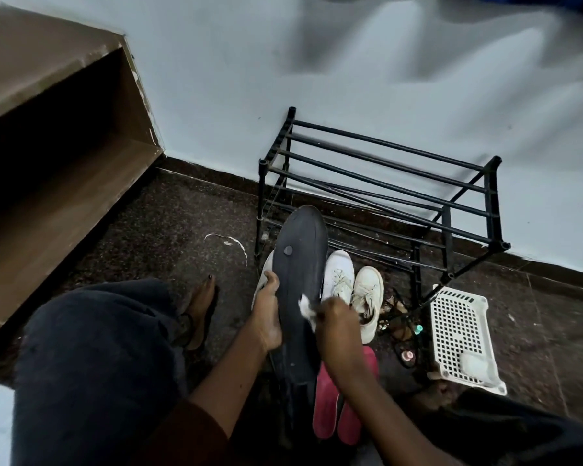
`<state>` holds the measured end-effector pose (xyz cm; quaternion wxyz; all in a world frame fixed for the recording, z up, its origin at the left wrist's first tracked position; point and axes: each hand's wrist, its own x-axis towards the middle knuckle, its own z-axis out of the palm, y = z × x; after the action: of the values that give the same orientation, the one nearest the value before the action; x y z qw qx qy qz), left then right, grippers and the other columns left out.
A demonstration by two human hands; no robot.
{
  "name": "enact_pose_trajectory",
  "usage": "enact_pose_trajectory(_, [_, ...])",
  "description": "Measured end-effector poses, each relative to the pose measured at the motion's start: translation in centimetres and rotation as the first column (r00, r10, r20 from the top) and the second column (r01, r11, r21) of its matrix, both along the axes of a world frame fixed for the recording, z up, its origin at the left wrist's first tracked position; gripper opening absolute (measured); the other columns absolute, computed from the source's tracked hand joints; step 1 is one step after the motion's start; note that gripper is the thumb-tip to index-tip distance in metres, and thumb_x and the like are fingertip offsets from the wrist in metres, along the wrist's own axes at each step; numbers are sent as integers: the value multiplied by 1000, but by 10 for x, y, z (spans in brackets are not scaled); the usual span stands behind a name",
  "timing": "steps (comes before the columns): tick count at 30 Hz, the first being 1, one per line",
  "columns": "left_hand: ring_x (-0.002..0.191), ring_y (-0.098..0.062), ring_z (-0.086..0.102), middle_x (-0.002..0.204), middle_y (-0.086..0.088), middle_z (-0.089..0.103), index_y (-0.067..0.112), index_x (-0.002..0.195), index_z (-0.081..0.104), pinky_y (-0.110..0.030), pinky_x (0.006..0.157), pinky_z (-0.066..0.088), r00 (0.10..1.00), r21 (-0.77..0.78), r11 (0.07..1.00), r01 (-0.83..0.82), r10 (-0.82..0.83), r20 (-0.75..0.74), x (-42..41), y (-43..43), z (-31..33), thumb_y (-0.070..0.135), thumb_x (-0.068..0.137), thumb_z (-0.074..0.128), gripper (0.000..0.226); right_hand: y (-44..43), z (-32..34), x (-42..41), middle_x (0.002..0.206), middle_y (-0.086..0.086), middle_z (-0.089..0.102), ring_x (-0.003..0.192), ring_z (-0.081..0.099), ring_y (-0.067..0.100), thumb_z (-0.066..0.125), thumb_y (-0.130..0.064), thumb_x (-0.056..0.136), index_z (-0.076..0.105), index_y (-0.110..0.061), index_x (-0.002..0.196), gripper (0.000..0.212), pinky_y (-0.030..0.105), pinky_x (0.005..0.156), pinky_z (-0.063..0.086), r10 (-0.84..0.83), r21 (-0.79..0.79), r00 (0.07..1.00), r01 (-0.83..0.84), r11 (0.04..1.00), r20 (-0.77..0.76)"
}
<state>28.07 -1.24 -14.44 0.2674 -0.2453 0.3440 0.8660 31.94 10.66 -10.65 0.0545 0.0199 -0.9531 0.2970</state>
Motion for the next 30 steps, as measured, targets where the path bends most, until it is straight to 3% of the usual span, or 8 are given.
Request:
enact_pose_trajectory(3, [117,-37,56,128,-23,57,7,135,48,-47,91,50,998,-7,998,-58,58,17,-1,-4,-11,75,72,52,93,3,-6,44,80,13,72,67,66,16,65,5,70,75,-5,79,16,27,66,49,146,-83,913,-123,989,381])
enact_pose_trajectory(7, [91,-32,68,104,-21,68,4,112,66,-42,85,52,997,-43,998,-48,50,55,-2,-9,-21,75,84,27,85,34,-16,42,69,4,72,48,57,-9,69,5,72,76,-10,80,19,10,56,44,16,-247,870,122,961,492])
enact_pose_trajectory(12, [74,-26,70,87,-15,72,7,94,70,-36,71,57,992,-156,987,-33,51,113,0,-17,-47,73,87,22,82,49,-36,7,60,11,65,56,56,17,70,14,68,74,-8,67,23,24,58,45,-37,-634,770,551,542,637])
enact_pose_trajectory(14, [79,-28,68,91,-15,71,8,96,69,-38,79,53,980,-233,972,-31,75,183,2,-20,-58,73,86,24,79,37,-55,0,60,12,61,50,50,14,66,17,71,69,4,76,14,19,50,40,-4,-637,729,600,484,684])
enact_pose_trajectory(19, [117,-27,54,130,-6,55,16,132,49,-47,103,42,947,-510,859,52,120,299,14,-39,-159,78,75,46,84,-9,-125,5,53,0,64,44,59,8,61,19,75,63,1,71,18,18,48,52,140,-571,619,582,580,773])
enact_pose_trajectory(23, [111,-26,53,126,-10,55,5,129,50,-40,96,42,914,-742,670,18,289,284,43,-52,-188,21,99,46,35,-41,-190,27,49,-4,63,47,59,7,65,20,69,71,-3,68,23,22,55,53,240,-524,525,499,690,816])
enact_pose_trajectory(27, [107,-36,55,127,-20,53,5,134,41,-46,92,46,873,-782,617,90,329,360,64,-66,-232,2,93,50,43,-57,-250,56,51,-1,64,54,61,16,69,15,69,69,-17,45,40,36,65,53,267,-450,386,533,717,883])
enact_pose_trajectory(30, [81,-26,53,105,-13,53,4,132,38,-40,81,45,875,-770,628,116,302,378,65,-74,-255,-4,92,46,42,-57,-263,63,62,4,64,48,58,3,69,13,70,72,1,73,13,19,54,50,224,-404,382,502,765,897])
